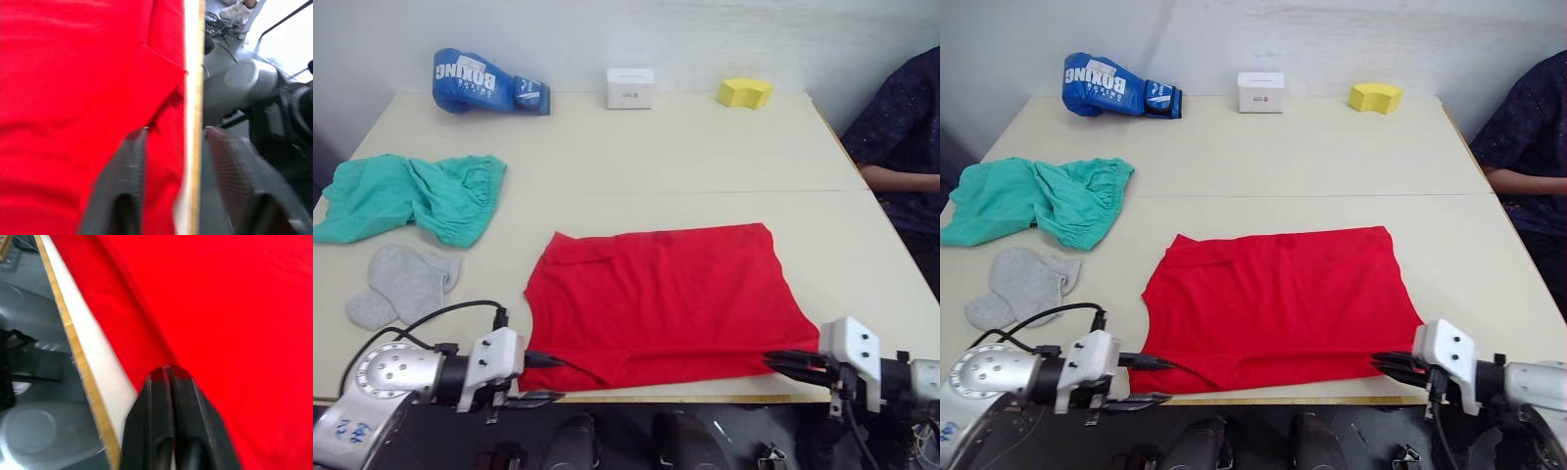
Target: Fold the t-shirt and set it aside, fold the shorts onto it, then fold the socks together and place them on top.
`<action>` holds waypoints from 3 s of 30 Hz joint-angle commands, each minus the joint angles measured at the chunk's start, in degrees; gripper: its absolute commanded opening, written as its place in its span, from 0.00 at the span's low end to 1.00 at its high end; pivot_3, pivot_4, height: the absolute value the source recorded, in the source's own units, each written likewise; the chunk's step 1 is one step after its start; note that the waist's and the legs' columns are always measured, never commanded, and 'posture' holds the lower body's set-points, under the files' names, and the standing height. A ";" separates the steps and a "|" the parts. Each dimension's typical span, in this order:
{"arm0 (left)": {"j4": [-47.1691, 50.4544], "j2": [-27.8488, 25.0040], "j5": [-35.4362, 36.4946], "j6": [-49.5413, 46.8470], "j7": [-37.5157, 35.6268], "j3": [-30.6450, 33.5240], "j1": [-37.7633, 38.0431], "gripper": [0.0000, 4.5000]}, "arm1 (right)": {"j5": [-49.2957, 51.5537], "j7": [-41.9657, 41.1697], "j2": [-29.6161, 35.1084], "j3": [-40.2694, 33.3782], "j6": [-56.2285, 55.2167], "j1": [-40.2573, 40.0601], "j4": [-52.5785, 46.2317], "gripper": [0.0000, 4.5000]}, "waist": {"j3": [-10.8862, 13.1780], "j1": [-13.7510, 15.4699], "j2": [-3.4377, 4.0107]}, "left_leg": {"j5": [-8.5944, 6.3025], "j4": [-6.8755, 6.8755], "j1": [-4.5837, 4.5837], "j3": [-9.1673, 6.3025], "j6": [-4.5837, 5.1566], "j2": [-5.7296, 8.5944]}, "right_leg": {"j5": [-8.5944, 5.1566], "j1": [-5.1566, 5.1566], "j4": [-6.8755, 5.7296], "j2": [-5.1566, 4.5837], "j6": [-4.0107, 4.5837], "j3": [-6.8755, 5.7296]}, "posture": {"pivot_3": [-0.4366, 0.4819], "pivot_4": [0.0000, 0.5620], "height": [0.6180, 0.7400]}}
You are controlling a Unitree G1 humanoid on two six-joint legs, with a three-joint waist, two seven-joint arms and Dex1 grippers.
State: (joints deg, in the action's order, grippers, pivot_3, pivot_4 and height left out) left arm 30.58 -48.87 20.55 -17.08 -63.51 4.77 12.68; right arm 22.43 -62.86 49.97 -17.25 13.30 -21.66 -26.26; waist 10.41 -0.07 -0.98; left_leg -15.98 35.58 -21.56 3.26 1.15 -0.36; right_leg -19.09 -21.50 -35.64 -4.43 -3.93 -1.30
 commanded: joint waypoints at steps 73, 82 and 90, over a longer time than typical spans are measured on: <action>-25.42 3.22 6.32 -4.61 8.54 7.94 -24.30 0.99 | -19.46 0.42 -8.03 19.52 -5.05 83.51 93.10 1.00 | 0.15 -1.84 0.29 | 0.36 0.58 -1.15 0.47 -0.47 -0.12 | 0.18 -1.23 -0.75 0.10 -0.20 -0.06 | 0.48 0.27 1.00; -21.86 3.42 6.82 -5.87 9.31 8.19 -21.61 0.99 | -19.40 4.91 -13.15 15.09 -2.05 88.05 99.88 1.00 | 0.15 -1.76 0.28 | 0.40 0.66 -1.04 0.50 -0.45 -0.11 | 0.23 -1.22 -0.85 0.04 -0.29 -0.02 | 0.48 0.27 1.00; -20.23 3.19 6.32 -6.00 9.81 7.86 -21.09 0.99 | -23.52 9.29 -15.25 16.35 -3.97 88.03 101.18 1.00 | 0.15 -2.01 0.28 | 0.45 0.66 -0.86 0.51 -0.46 -0.11 | 0.23 -1.21 -1.13 0.03 -0.28 0.03 | 0.48 0.27 1.00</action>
State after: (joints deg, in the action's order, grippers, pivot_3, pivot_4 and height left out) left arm 8.50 -45.47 26.71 -23.23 -53.86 11.93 -8.52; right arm -0.89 -54.28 34.78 -0.26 10.03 64.94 74.82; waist 10.56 -2.07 -0.70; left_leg -15.53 36.23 -22.42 3.78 0.69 -0.46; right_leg -18.86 -22.70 -36.77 -4.40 -4.21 -1.25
